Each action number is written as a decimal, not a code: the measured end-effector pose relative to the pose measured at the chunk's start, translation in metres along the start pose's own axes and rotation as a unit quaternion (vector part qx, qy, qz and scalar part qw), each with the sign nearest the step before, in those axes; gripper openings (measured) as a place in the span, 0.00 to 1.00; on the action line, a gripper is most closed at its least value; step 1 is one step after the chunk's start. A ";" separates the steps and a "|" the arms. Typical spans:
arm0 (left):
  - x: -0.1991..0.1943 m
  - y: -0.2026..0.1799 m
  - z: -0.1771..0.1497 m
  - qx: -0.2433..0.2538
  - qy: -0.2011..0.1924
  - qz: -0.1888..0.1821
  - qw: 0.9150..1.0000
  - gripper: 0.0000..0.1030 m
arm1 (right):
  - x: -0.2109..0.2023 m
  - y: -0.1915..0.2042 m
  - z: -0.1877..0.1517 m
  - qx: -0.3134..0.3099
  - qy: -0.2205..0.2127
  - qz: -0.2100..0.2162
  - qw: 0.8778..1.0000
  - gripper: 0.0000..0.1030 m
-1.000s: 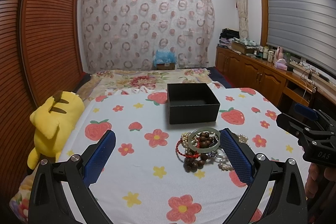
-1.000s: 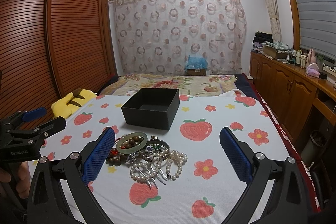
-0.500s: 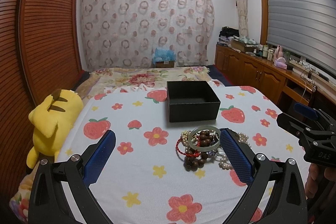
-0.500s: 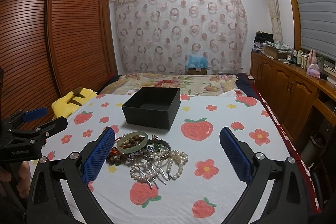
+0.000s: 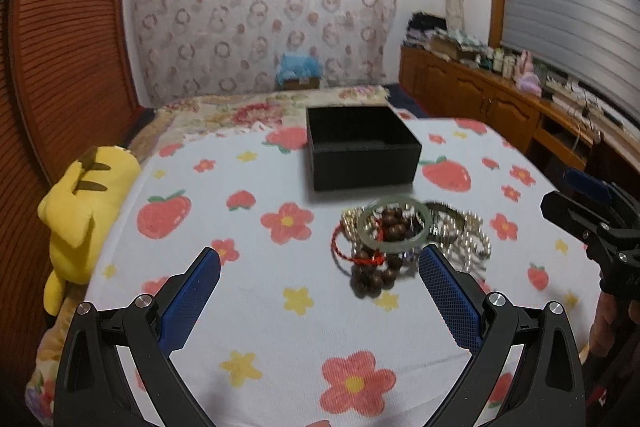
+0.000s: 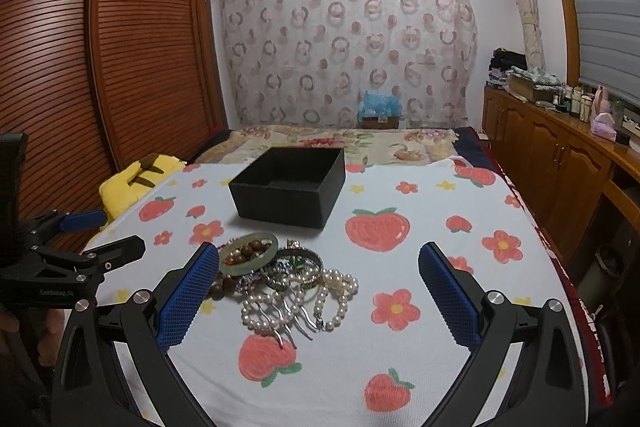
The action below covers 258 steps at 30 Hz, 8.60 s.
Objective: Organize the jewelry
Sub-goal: 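Move the left tool to the pile and grasp the pale green jade bangle, then lift the jade bangle with the left tool while the right tool grasps the silver bangle, then lower the jade bangle into the box with the left tool while the right drops the silver bangle, then withdraw both tools from the box and open the right tool over the pearl necklace, then grasp the red string bracelet with the left tool while the right tool grasps the pearl necklace, then lower the red bracelet into the box with the left tool while the right tool lowers the pearls in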
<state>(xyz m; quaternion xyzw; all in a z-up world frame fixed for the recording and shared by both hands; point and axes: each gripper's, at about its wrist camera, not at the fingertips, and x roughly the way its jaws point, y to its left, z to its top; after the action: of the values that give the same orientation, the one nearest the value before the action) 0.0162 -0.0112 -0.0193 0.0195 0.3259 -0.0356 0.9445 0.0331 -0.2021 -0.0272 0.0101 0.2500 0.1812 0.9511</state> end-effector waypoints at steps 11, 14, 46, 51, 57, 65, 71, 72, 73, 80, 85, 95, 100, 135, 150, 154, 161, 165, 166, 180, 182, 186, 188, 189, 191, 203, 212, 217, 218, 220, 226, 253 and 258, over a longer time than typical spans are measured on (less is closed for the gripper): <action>0.027 0.007 0.001 0.019 0.034 -0.036 0.999 0.94 | 0.020 -0.006 -0.020 -0.013 0.040 0.008 0.999 0.98; 0.040 0.007 0.006 0.023 0.045 -0.063 0.997 0.94 | 0.024 -0.007 -0.022 -0.020 0.048 0.018 0.998 0.93; 0.134 -0.032 0.032 0.028 0.137 -0.175 0.974 0.68 | 0.055 0.003 -0.021 -0.094 0.116 0.059 0.987 0.76; 0.129 -0.023 0.033 0.028 0.133 -0.177 0.975 0.67 | 0.064 0.002 -0.019 -0.097 0.124 0.059 0.986 0.76; 0.119 -0.010 0.039 0.017 0.109 -0.166 0.980 0.66 | 0.084 0.007 -0.009 -0.110 0.134 0.063 0.983 0.76; 0.107 0.008 0.047 0.006 0.082 -0.152 0.985 0.67 | 0.122 0.006 0.005 -0.089 0.167 0.105 0.976 0.71; 0.103 0.014 0.053 0.004 0.072 -0.144 0.987 0.67 | 0.138 0.004 0.004 -0.066 0.198 0.132 0.969 0.68; 0.103 0.015 0.055 0.005 0.071 -0.143 0.987 0.67 | 0.139 0.004 0.004 -0.063 0.199 0.136 0.968 0.64; 0.102 0.016 0.055 0.005 0.069 -0.141 0.988 0.67 | 0.139 0.005 0.004 -0.061 0.200 0.142 0.968 0.61; 0.099 0.023 0.061 0.004 0.059 -0.133 0.989 0.67 | 0.134 0.008 0.007 -0.071 0.186 0.141 0.970 0.61; 0.098 0.027 0.068 0.003 0.053 -0.127 0.990 0.67 | 0.129 0.004 0.025 -0.081 0.151 0.133 0.976 0.61; 0.107 0.032 0.093 0.005 0.041 -0.112 0.993 0.67 | 0.161 0.001 0.082 -0.102 0.101 0.107 0.984 0.61; 0.117 0.036 0.105 0.003 0.043 -0.103 0.994 0.67 | 0.185 -0.001 0.093 -0.092 0.099 0.107 0.985 0.61; 0.179 -0.025 0.126 0.067 0.076 -0.067 0.993 0.70 | 0.119 -0.057 0.068 -0.059 0.080 0.080 0.992 0.65; 0.117 -0.016 0.078 0.068 0.051 -0.088 0.992 0.72 | 0.090 -0.044 0.031 -0.067 0.113 0.096 0.987 0.60; 0.097 -0.011 0.055 0.059 0.048 -0.093 0.993 0.72 | 0.096 -0.045 0.015 -0.079 0.145 0.096 0.982 0.42; 0.079 0.002 0.022 0.042 0.049 -0.093 0.994 0.72 | 0.106 -0.045 -0.002 -0.092 0.179 0.101 0.974 0.32; 0.078 0.016 0.008 0.022 0.059 -0.087 0.994 0.70 | 0.114 -0.040 -0.003 -0.103 0.190 0.096 0.972 0.31; 0.079 0.020 0.008 0.020 0.062 -0.085 0.994 0.68 | 0.116 -0.041 -0.004 -0.102 0.191 0.093 0.972 0.30; 0.075 0.016 -0.013 0.012 0.086 -0.112 0.990 0.52 | 0.125 -0.045 -0.004 -0.094 0.195 0.070 0.974 0.19; 0.073 0.011 -0.015 0.018 0.087 -0.118 0.989 0.51 | 0.126 -0.043 -0.004 -0.100 0.194 0.065 0.974 0.19; 0.072 -0.001 -0.013 0.031 0.084 -0.123 0.988 0.50 | 0.126 -0.041 -0.005 -0.100 0.194 0.064 0.974 0.19; 0.071 -0.009 -0.010 0.043 0.081 -0.124 0.988 0.45 | 0.126 -0.041 -0.005 -0.101 0.194 0.064 0.974 0.19; 0.072 -0.013 -0.009 0.049 0.080 -0.125 0.988 0.41 | 0.126 -0.041 -0.005 -0.101 0.194 0.063 0.974 0.19; 0.074 -0.021 -0.008 0.067 0.080 -0.121 0.987 0.35 | 0.127 -0.040 -0.005 -0.104 0.193 0.062 0.974 0.19; 0.074 -0.017 -0.003 0.068 0.063 -0.109 0.990 0.06 | 0.127 -0.039 -0.005 -0.106 0.192 0.059 0.974 0.19; 0.040 0.003 0.026 0.041 0.010 -0.104 0.994 0.06 | 0.126 -0.039 -0.006 -0.103 0.193 0.061 0.974 0.18; 0.030 0.010 0.048 0.042 -0.008 -0.100 0.994 0.05 | 0.127 -0.040 -0.005 -0.097 0.193 0.069 0.974 0.14; 0.027 0.011 0.052 0.043 -0.012 -0.100 0.994 0.05 | 0.126 -0.040 -0.005 -0.097 0.191 0.070 0.974 0.12; 0.022 0.014 0.061 0.040 -0.019 -0.106 0.993 0.05 | 0.124 -0.041 -0.004 -0.096 0.188 0.072 0.975 0.10; 0.005 0.017 0.076 0.043 -0.042 -0.109 0.992 0.05 | 0.118 -0.038 0.006 -0.098 0.172 0.079 0.977 0.08; 0.027 0.021 0.104 0.048 -0.048 -0.099 0.993 0.05 | 0.042 -0.004 0.162 -0.145 0.011 0.078 0.986 0.08; 0.034 0.021 0.111 0.047 -0.046 -0.100 0.993 0.05 | 0.054 -0.002 0.191 -0.142 -0.004 0.067 0.988 0.08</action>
<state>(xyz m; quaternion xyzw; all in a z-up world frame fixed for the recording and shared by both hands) 0.1127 0.0011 0.0475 0.0297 0.2803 -0.1462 0.9482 0.1688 -0.1714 0.1142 -0.1074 0.2170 0.2784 0.9294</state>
